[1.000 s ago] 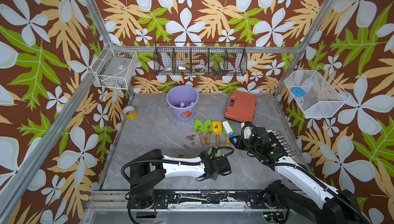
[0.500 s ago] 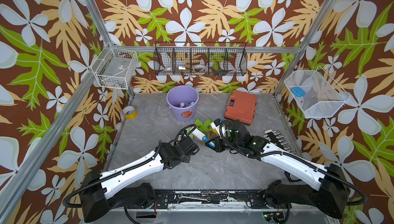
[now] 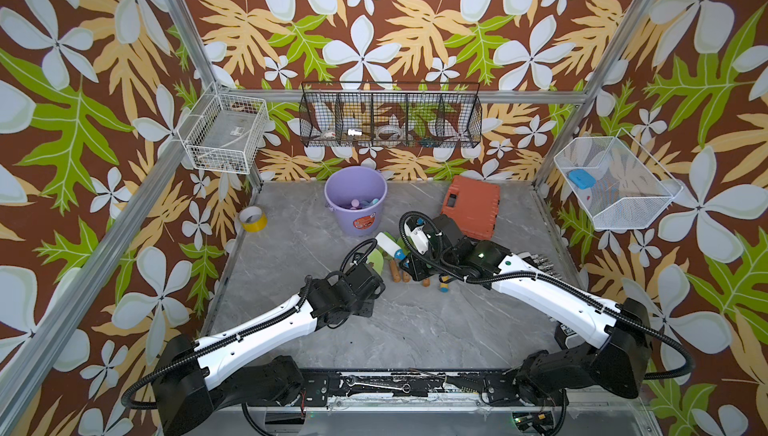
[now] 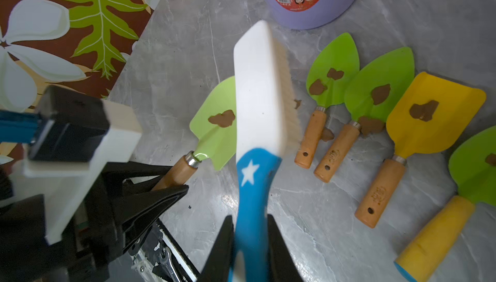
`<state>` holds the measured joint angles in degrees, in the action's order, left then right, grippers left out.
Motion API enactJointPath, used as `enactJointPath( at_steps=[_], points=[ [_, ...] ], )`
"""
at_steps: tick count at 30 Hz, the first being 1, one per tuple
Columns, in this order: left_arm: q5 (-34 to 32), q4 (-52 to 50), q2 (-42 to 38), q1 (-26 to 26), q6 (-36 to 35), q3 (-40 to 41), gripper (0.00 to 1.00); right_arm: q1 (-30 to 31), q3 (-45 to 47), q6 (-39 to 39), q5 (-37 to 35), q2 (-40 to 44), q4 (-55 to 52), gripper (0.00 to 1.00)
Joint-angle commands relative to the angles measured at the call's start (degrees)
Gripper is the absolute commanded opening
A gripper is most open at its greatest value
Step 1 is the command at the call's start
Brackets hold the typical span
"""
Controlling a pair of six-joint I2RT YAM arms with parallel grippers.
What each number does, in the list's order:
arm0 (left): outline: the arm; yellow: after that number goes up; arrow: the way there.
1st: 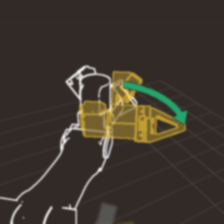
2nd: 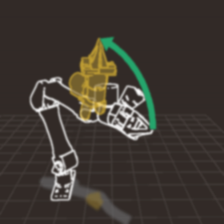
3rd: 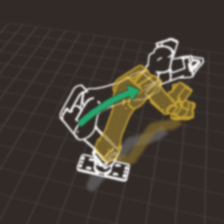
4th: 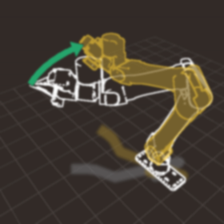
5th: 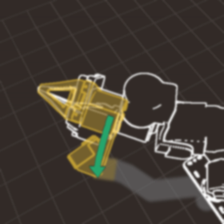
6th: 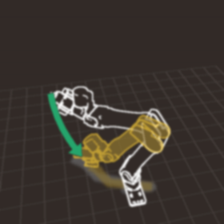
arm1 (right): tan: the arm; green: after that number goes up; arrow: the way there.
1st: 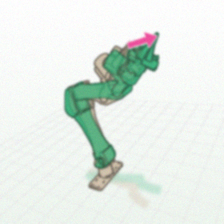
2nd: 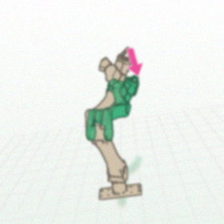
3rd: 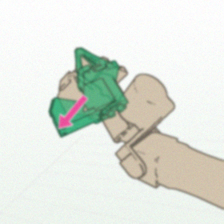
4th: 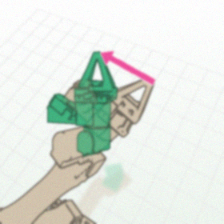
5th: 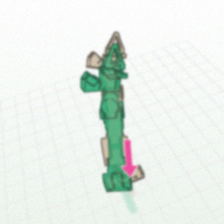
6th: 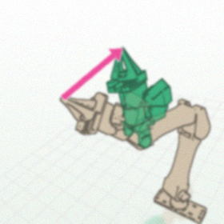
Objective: Brush the soil off the hand trowel and place it into the bucket
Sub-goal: Brush off the soil from the hand trowel.
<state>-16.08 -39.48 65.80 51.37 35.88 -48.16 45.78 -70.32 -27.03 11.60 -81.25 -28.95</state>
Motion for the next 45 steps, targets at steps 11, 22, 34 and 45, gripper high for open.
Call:
enactJointPath(
  at_steps=[11,22,34,45],
  points=[
    [1.97,3.43,2.92,-0.06,-1.20,0.33,0.00,1.27,2.93,-0.53,15.80,-2.13,-0.40,0.00],
    [2.23,3.37,3.78,-0.67,-2.00,0.45,0.00,1.27,-1.63,1.85,0.48,-2.98,-1.07,0.00],
    [0.03,1.92,2.56,-1.14,-1.17,1.47,0.00,-0.40,-1.01,1.76,-2.44,-9.55,-7.86,0.00],
    [0.54,2.03,4.04,-3.11,-1.56,1.15,0.00,3.10,3.41,-0.73,15.63,-5.22,7.06,0.00]
  ],
)
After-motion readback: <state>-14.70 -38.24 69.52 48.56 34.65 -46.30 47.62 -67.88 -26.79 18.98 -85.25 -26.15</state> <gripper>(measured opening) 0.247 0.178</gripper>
